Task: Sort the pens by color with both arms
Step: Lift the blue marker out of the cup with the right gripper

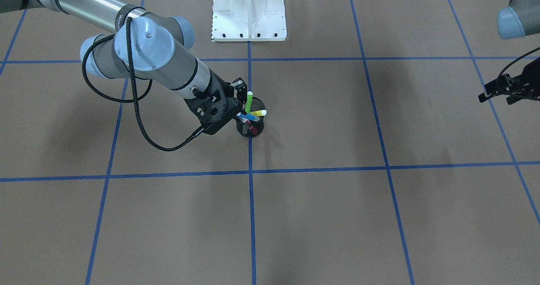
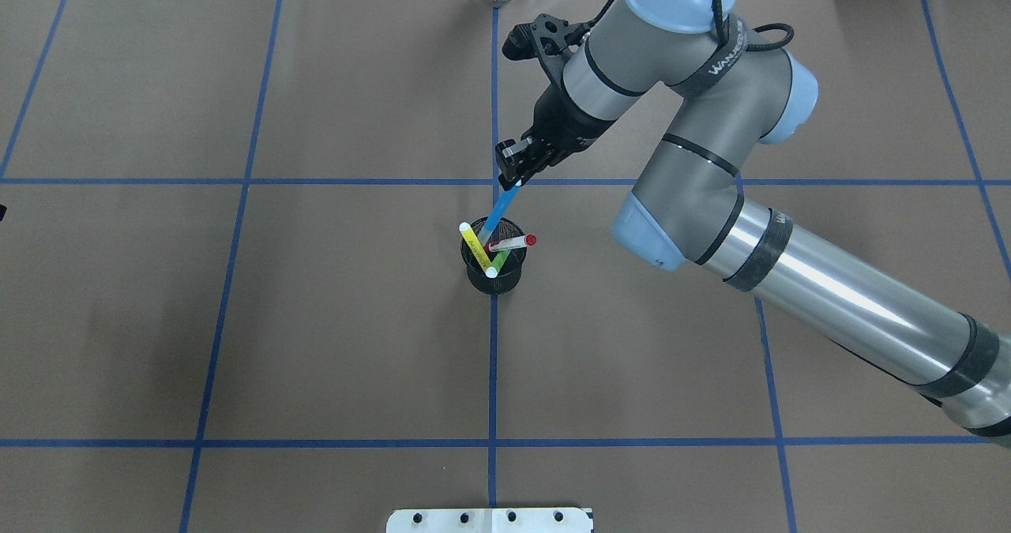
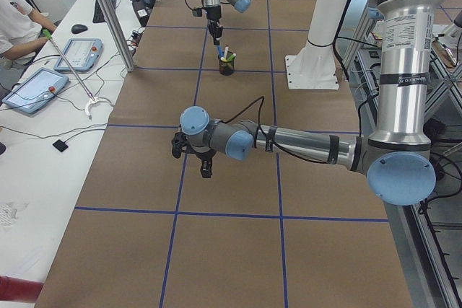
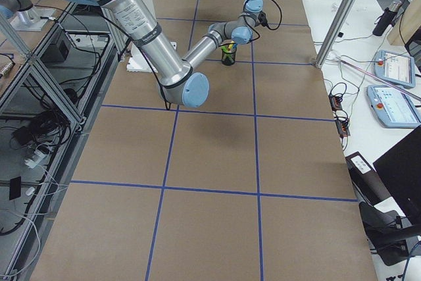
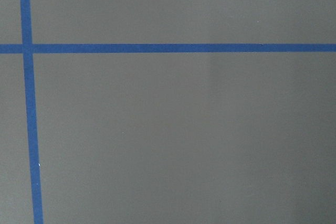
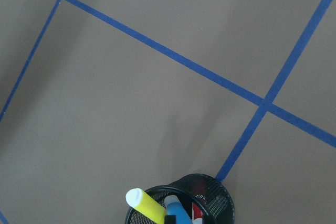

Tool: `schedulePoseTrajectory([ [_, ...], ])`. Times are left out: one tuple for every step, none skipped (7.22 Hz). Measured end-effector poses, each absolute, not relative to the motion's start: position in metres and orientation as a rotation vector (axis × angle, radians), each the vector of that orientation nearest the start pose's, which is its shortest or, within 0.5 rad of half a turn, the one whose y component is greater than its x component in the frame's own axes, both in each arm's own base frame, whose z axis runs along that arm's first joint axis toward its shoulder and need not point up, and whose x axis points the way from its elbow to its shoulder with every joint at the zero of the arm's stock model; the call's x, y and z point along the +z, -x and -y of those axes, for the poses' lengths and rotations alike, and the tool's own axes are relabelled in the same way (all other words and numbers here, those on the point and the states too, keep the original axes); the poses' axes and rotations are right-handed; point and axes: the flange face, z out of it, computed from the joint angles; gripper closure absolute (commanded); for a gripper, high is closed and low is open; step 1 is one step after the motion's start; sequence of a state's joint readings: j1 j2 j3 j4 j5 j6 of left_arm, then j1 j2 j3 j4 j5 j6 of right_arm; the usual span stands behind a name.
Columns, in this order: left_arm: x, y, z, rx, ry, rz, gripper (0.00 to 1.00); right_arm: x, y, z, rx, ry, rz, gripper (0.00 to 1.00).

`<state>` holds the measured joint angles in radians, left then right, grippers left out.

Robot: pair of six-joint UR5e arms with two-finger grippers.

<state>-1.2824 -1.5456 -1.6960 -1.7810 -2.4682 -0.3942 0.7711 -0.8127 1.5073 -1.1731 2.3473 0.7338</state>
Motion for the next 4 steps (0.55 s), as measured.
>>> schedulePoseTrajectory([
  [0.577, -0.087, 0.489, 0.041, 0.025, -0.935, 0.01, 0.155, 0.437, 0.544, -0.451, -0.278, 1.232, 1.00],
  [0.577, -0.087, 0.490, 0.041, 0.025, -0.935, 0.01, 0.145, 0.411, 0.553, -0.397, -0.295, 1.242, 1.00],
  [0.577, -0.087, 0.490, 0.041, 0.025, -0.935, 0.01, 0.138, 0.390, 0.560, -0.324, -0.308, 1.244, 1.00],
  [0.576, -0.088, 0.490, 0.042, 0.023, -0.935, 0.01, 0.139, 0.377, 0.570, -0.231, -0.331, 1.226, 1.00],
])
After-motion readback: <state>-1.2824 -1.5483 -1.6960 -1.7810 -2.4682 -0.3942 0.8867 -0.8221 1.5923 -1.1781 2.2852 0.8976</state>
